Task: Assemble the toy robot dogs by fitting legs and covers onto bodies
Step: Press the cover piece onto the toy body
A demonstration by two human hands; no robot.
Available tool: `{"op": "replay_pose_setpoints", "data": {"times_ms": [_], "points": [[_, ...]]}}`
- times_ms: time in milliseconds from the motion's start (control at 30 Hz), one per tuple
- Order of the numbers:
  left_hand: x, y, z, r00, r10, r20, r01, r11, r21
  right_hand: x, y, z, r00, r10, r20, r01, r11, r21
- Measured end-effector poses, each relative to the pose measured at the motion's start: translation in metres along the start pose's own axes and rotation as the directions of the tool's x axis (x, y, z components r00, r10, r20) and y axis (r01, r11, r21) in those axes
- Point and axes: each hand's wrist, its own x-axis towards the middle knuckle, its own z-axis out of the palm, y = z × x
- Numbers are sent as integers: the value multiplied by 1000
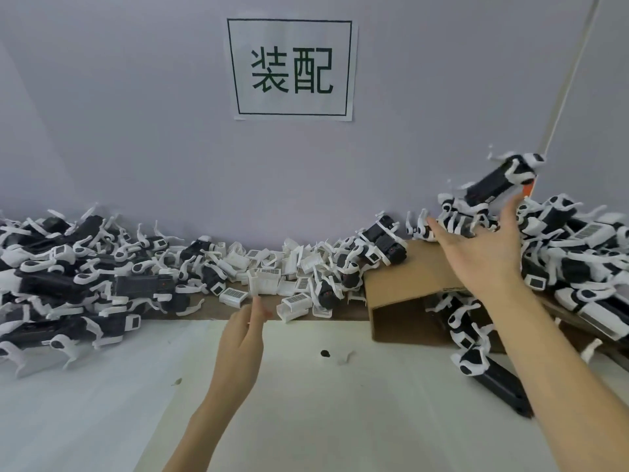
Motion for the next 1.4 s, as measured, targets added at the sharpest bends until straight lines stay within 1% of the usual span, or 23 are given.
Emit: {"op": "replay_pose_setpoints", "data": {"times_ms": [33,100,167,233,300,333,400,467,533,633,667,733,833,900,967,1033,1100,1167,1233,1300,1333,1367,1400], "points": [[1,-1,-1,1000,-16,20,15,1000,12,-4,9,-1,1000,20,-7,-20,1000,-9],[3,-7,3,999,-11,53,6,996,91,-22,45,-17,996,86,-25,-89,984,-154],[6,-18,2,998,35,46,-45,968,245,-50,98,-36,980,197,-39,-198,918,-344],[10,-30,0,997,73,6,-70,936,346,-74,147,-52,961,268,-68,-268,841,-470],[18,-43,-4,996,75,-55,-43,894,447,-92,179,-60,942,324,-86,-322,802,-503],[24,-50,-8,995,65,-75,-15,842,539,-97,189,-62,930,356,-89,-351,792,-499],[43,-58,-16,993,76,-95,23,650,759,-102,200,-64,913,402,-77,-383,774,-503],[71,-53,-30,985,144,-91,13,467,884,-105,203,-64,898,436,-55,-398,753,-523],[104,-41,-49,985,155,-72,24,289,957,-107,203,-64,884,467,-23,-406,741,-535],[149,-31,-84,997,66,-36,43,-106,994,-109,203,-63,878,479,21,-382,726,-572],[159,-29,-93,999,19,-38,41,-199,979,-110,204,-63,875,484,36,-377,724,-578],[168,-31,-104,999,-24,-29,21,-279,960,-110,204,-61,871,490,46,-372,716,-590],[166,-35,-106,996,65,58,-30,-379,925,-110,203,-60,868,494,39,-374,704,-603],[161,-33,-101,978,136,155,-80,-442,893,-110,202,-59,867,497,45,-376,710,-595],[154,-26,-91,947,180,265,-158,-457,875,-109,201,-60,870,491,48,-372,715,-592],[140,-14,-71,893,219,394,-279,-420,864,-110,200,-62,870,490,53,-369,720,-588],[114,3,-40,819,234,524,-451,-302,840,-111,199,-60,875,480,71,-354,732,-582],[78,18,-7,711,316,628,-628,-116,770,-112,199,-59,902,412,131,-235,723,-650],[44,29,18,609,418,674,-759,61,648,-113,196,-56,906,354,230,-59,645,-762],[21,31,30,533,466,706,-833,144,534,-117,188,-56,884,346,316,83,549,-832],[15,29,31,530,462,711,-843,197,500,-117,183,-58,873,348,342,137,498,-856],[13,27,30,567,425,705,-823,307,477,-117,178,-60,869,357,344,164,447,-880],[12,25,27,625,358,694,-764,462,451,-117,172,-62,868,370,330,179,386,-905]]}}
